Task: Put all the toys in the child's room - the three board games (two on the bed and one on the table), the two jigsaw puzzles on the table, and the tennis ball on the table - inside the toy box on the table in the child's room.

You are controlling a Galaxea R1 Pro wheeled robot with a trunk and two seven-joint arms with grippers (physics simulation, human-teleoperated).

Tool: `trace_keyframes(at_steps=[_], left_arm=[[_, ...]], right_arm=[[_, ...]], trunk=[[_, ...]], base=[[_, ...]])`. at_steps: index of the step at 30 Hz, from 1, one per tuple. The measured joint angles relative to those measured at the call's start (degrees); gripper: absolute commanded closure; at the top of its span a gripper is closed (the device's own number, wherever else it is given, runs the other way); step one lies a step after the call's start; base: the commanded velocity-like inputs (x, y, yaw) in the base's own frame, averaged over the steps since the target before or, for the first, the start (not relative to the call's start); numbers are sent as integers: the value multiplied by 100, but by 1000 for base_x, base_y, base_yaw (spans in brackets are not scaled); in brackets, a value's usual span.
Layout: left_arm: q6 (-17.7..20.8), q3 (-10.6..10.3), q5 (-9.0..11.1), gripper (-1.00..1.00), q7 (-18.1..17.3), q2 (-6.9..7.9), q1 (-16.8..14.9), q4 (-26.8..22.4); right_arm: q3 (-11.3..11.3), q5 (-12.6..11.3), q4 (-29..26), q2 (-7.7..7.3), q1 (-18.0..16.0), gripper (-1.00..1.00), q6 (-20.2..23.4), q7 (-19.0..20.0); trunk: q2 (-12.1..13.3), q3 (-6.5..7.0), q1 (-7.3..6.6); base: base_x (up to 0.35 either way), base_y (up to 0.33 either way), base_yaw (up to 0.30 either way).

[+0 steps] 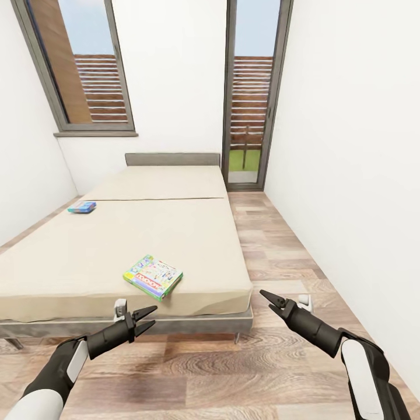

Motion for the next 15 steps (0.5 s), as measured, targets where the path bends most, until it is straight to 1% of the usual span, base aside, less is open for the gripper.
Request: trace_keyframes(at_steps=[8, 15], left_arm=[[0, -3, 0, -100, -6, -2, 0, 0], [1, -3, 1, -100, -4, -2, 0, 0]], right_arm=[[0, 0, 6, 7, 2, -100, -1, 3], [0, -4, 6, -5, 2, -100, 0, 8]], trunk=[[0, 0, 0], [9, 155, -18]], base=[[0, -1, 0], [0, 0, 0]])
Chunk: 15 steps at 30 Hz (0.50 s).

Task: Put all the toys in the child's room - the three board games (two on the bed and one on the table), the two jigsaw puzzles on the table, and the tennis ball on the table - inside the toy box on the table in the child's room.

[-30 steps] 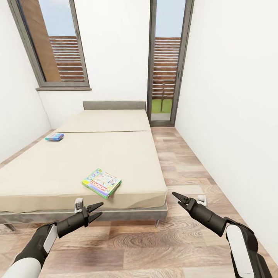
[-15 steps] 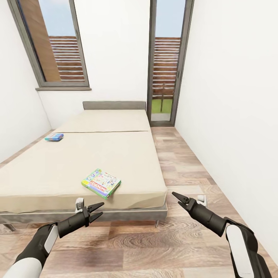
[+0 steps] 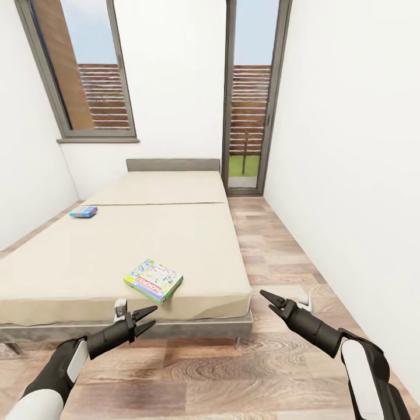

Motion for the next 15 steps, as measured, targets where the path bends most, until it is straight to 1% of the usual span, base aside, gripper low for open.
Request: trace_keyframes(at_steps=[6, 15], left_arm=[[0, 0, 0, -100, 0, 2, 0, 0], [-1, -3, -1, -100, -7, 4, 0, 0]], right_arm=[[0, 0, 0, 2, 1, -100, 0, 0], [0, 3, -6, 1, 1, -100, -1, -5]], trunk=[[8, 133, -15], [9, 134, -15]], base=[[0, 0, 0], [0, 0, 0]])
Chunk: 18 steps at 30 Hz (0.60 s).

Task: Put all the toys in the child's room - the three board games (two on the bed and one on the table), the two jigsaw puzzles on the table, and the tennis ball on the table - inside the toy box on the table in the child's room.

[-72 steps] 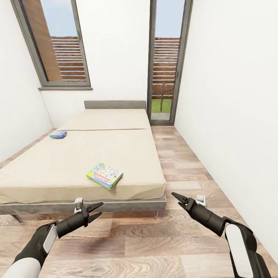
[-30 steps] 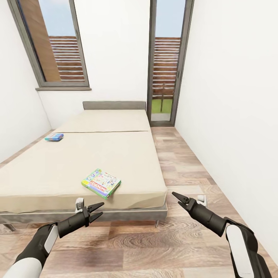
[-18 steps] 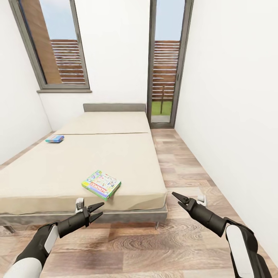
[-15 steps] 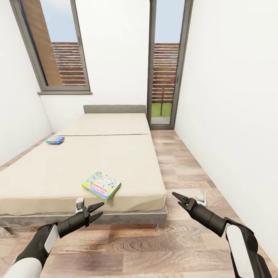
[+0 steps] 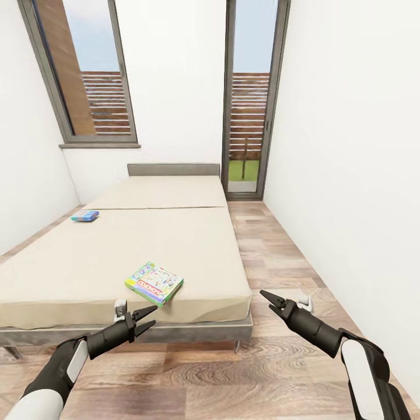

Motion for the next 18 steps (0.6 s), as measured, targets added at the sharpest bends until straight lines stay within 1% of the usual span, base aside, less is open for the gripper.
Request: trace_keyframes(at_steps=[3, 8, 18], left_arm=[[0, -5, 0, -100, -1, 4, 0, 0], [0, -6, 0, -100, 0, 5, 0, 0], [0, -7, 0, -100, 4, 5, 0, 0]], right_arm=[[0, 1, -5, -2, 0, -100, 0, 2], [0, 1, -7, -2, 0, -100, 0, 5], [0, 1, 6, -2, 0, -100, 1, 5]], trunk=[[0, 0, 0], [0, 0, -1], [0, 0, 0]], base=[[17, 0, 0], [93, 0, 0], [18, 0, 0]])
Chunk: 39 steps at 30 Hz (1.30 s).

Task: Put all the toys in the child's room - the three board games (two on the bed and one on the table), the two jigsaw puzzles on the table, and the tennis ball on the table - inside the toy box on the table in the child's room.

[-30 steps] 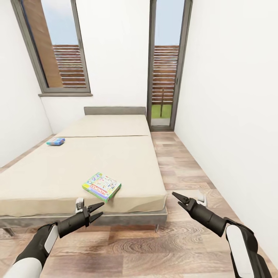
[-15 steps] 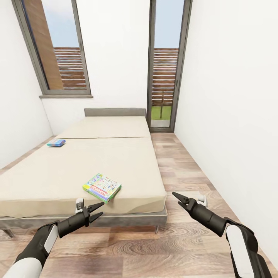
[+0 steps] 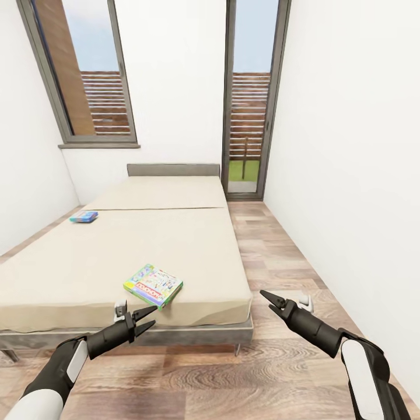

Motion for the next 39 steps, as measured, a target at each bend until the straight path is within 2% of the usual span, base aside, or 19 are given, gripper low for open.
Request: trace_keyframes(at_steps=[8, 29, 34, 39], left_arm=[[0, 1, 0, -100, 4, -1, 0, 0], [0, 7, 0, -100, 19, -1, 0, 0], [133, -15, -105, -100, 3, -1, 7, 2], [132, -13, -96, -100, 7, -5, 24, 3]], right_arm=[[0, 0, -1, 0, 0, -100, 0, 0], [0, 0, 0, 0, 0, -100, 0, 0], [0, 0, 1, 0, 0, -100, 0, 0], [0, 0, -3, 0, 0, -100, 0, 0]], trunk=[[0, 0, -1], [0, 0, -1], [-1, -1, -1], [0, -1, 0]], base=[[172, 0, 0], [34, 0, 0], [80, 0, 0], [16, 0, 0]])
